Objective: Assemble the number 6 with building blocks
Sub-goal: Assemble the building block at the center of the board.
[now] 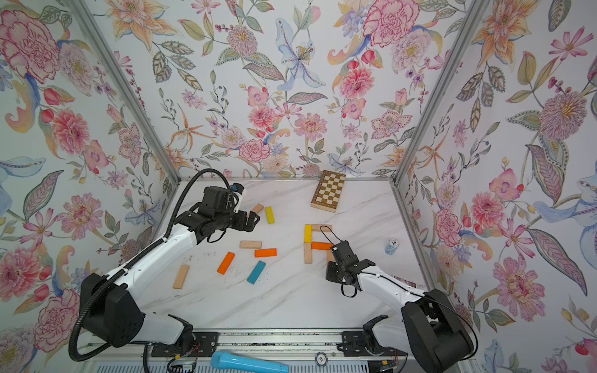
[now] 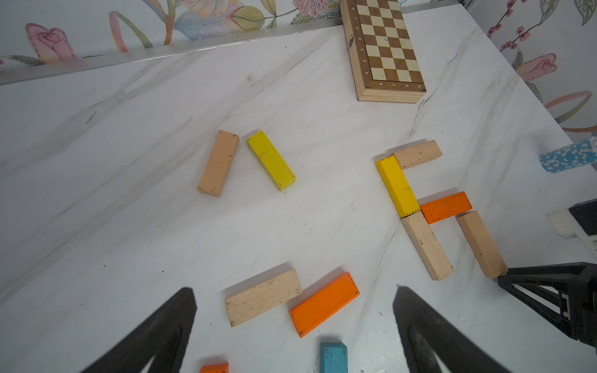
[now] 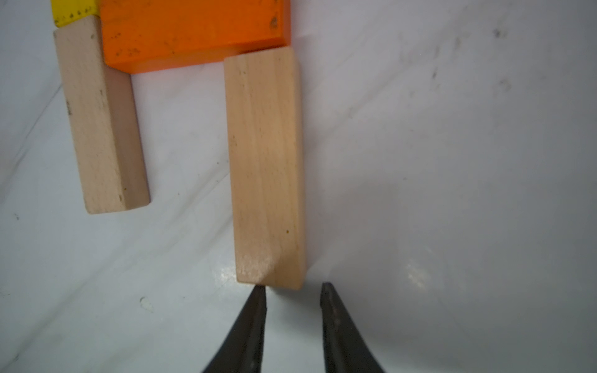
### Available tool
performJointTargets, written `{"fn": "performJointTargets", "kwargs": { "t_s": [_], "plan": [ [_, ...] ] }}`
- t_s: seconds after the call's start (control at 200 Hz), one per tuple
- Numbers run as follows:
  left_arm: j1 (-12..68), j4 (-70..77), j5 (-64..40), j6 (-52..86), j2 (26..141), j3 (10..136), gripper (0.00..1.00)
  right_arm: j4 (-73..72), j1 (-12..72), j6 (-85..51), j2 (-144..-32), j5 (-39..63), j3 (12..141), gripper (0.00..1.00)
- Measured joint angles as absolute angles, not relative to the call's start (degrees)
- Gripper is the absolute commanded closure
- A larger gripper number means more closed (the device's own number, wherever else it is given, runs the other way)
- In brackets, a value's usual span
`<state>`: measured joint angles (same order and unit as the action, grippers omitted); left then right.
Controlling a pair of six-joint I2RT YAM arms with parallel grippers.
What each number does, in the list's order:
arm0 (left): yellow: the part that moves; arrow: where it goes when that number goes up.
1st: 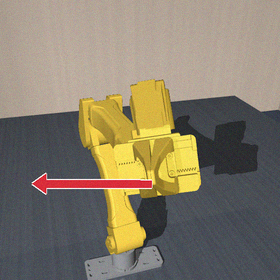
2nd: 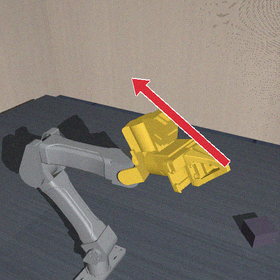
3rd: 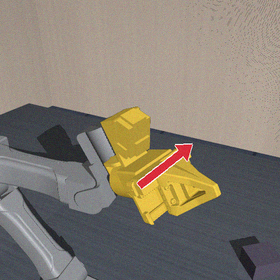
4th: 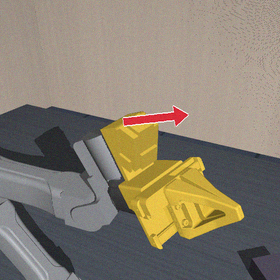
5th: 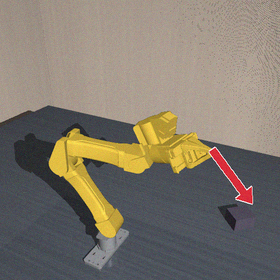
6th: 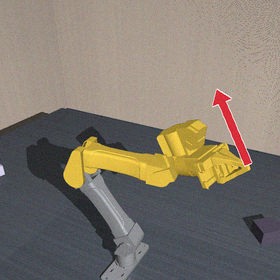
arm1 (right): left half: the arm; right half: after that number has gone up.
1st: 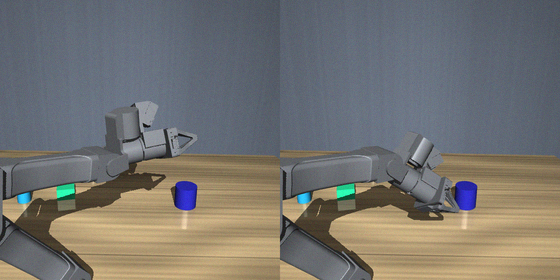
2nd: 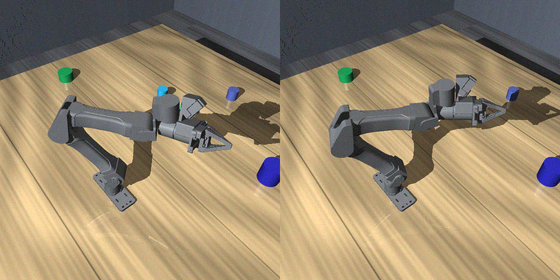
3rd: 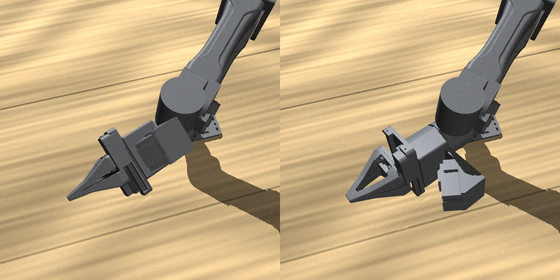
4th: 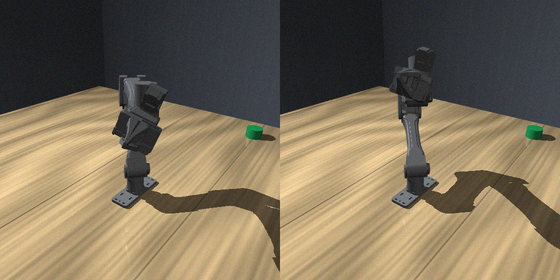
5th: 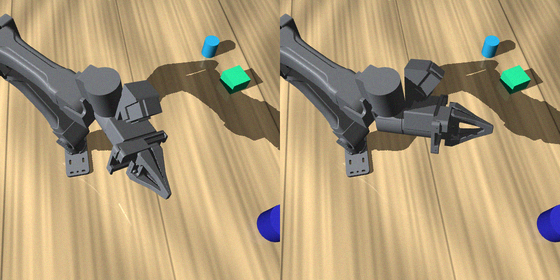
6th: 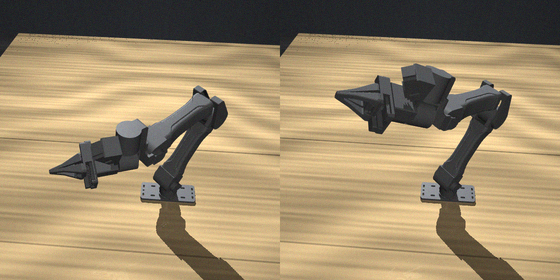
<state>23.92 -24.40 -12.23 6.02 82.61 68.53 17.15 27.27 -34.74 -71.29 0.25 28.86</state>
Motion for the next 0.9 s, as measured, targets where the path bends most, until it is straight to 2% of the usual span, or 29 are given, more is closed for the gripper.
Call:
{"fn": "performJointTargets", "kwargs": {
  "t_s": [0.47, 0.896],
  "plan": [
    [23.73, -24.43, -12.75, 6.04, 82.96, 68.53, 0.01, 17.32, 27.22, -34.57, -69.04, 0.67, 27.29, 0.76],
    [23.73, -24.43, -13.13, 6.04, 83.07, 68.53, 0.01, 17.26, 26.96, -34.57, -69.36, 0.67, 27.35, 0.76]
  ]
}}
